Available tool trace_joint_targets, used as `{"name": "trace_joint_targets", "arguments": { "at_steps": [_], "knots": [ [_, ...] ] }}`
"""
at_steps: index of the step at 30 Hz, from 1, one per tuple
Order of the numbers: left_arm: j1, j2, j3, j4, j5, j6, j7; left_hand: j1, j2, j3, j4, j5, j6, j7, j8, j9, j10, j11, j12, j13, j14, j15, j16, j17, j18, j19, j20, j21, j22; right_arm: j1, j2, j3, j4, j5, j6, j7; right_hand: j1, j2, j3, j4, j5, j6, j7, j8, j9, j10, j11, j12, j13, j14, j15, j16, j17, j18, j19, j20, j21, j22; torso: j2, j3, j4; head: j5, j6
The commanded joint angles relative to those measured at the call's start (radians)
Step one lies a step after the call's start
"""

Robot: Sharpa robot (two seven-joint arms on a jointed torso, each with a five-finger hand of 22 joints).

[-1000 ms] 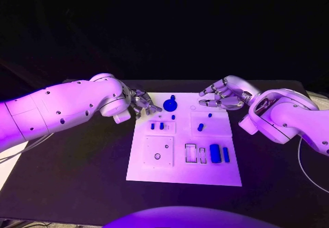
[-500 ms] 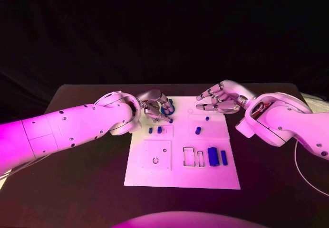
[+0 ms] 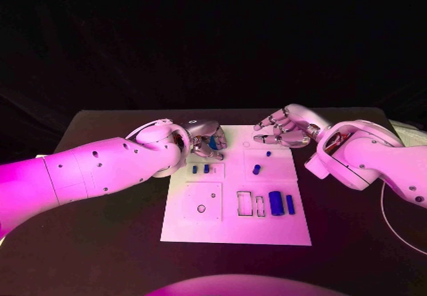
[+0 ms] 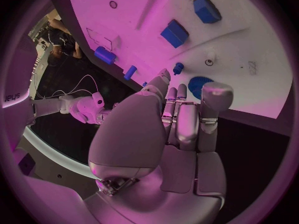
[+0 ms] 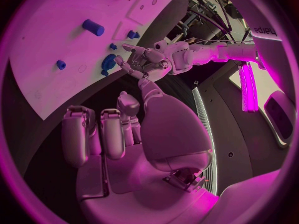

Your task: Assemble the parts on the task board

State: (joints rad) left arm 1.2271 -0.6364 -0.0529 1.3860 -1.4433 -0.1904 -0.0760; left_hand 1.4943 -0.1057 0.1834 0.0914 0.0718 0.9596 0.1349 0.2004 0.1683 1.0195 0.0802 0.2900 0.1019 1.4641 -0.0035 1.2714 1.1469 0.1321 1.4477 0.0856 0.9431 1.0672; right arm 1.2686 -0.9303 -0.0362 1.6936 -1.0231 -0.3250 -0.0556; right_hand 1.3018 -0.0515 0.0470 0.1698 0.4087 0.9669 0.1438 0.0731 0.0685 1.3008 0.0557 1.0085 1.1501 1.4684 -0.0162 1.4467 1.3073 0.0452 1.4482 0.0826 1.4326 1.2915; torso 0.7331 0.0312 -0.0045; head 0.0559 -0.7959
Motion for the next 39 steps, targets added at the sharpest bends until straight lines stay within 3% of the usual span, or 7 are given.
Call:
{"name": "trace_joint_targets", "arguments": {
  "at_steps": [1, 5, 15, 39],
  "knots": [
    [-0.001, 0.016, 0.000, -0.014, -0.091, 0.041, -0.059, -0.002, 0.004, 0.013, -0.001, -0.003, 0.013, -0.002, -0.008, -0.006, 0.016, -0.003, -0.010, -0.008, 0.029, -0.008, -0.002, -0.012, -0.012, 0.009, 0.000, 0.013, 0.011, -0.001, 0.002, 0.000, 0.000, -0.009, 0.005, 0.009, 0.008, 0.002, -0.005, 0.001, 0.006, 0.000, 0.001, -0.003, -0.001, -0.007, -0.001, -0.003, 0.000, 0.057, -0.005, -0.005, 0.055, 0.013, -0.005, 0.000, -0.006, 0.001, 0.000, -0.0002, 0.0008, -0.002, -0.001],
    [-0.002, 0.035, 0.000, -0.035, -0.095, 0.051, -0.065, -0.025, -0.011, 0.007, 0.009, -0.005, 0.025, -0.008, -0.016, -0.014, 0.029, -0.006, -0.021, -0.018, 0.027, -0.010, -0.006, -0.026, -0.013, 0.011, -0.002, 0.017, 0.015, -0.001, 0.003, 0.000, 0.000, -0.009, 0.005, 0.008, 0.009, 0.003, -0.005, 0.001, 0.006, 0.000, 0.001, -0.003, -0.001, -0.007, -0.001, -0.003, -0.001, 0.057, -0.005, -0.006, 0.055, 0.013, -0.005, 0.000, -0.006, 0.001, 0.000, 0.0003, 0.0007, -0.002, -0.002],
    [-0.012, 0.067, 0.000, -0.070, -0.097, 0.088, -0.067, -0.009, -0.001, 0.044, 0.002, -0.003, 0.063, -0.017, -0.028, -0.026, 0.071, -0.017, -0.044, -0.032, 0.027, -0.022, -0.007, -0.045, -0.017, 0.017, -0.011, 0.044, 0.041, -0.001, 0.005, 0.000, 0.000, -0.009, 0.005, 0.009, 0.008, 0.003, -0.006, 0.002, 0.005, 0.000, 0.002, -0.003, -0.001, -0.007, 0.000, -0.003, -0.001, 0.057, -0.005, -0.006, 0.055, 0.013, -0.006, 0.000, -0.007, 0.000, 0.000, 0.0003, 0.0013, -0.007, -0.009],
    [-0.018, 0.080, 0.000, -0.075, -0.089, 0.132, -0.059, -0.003, -0.005, 0.158, -0.024, -0.002, 0.133, -0.021, -0.055, -0.050, 0.166, -0.029, -0.104, -0.033, 0.024, -0.031, -0.007, -0.092, -0.035, 0.031, -0.020, 0.140, 0.127, -0.001, 0.008, 0.000, 0.000, -0.009, 0.008, 0.009, 0.007, 0.004, -0.007, 0.003, 0.003, 0.001, 0.002, -0.003, -0.001, -0.006, 0.000, -0.002, -0.001, 0.057, -0.005, -0.006, 0.056, 0.013, -0.005, 0.000, -0.006, 0.001, 0.000, 0.0006, 0.0014, -0.001, -0.014]
  ]
}}
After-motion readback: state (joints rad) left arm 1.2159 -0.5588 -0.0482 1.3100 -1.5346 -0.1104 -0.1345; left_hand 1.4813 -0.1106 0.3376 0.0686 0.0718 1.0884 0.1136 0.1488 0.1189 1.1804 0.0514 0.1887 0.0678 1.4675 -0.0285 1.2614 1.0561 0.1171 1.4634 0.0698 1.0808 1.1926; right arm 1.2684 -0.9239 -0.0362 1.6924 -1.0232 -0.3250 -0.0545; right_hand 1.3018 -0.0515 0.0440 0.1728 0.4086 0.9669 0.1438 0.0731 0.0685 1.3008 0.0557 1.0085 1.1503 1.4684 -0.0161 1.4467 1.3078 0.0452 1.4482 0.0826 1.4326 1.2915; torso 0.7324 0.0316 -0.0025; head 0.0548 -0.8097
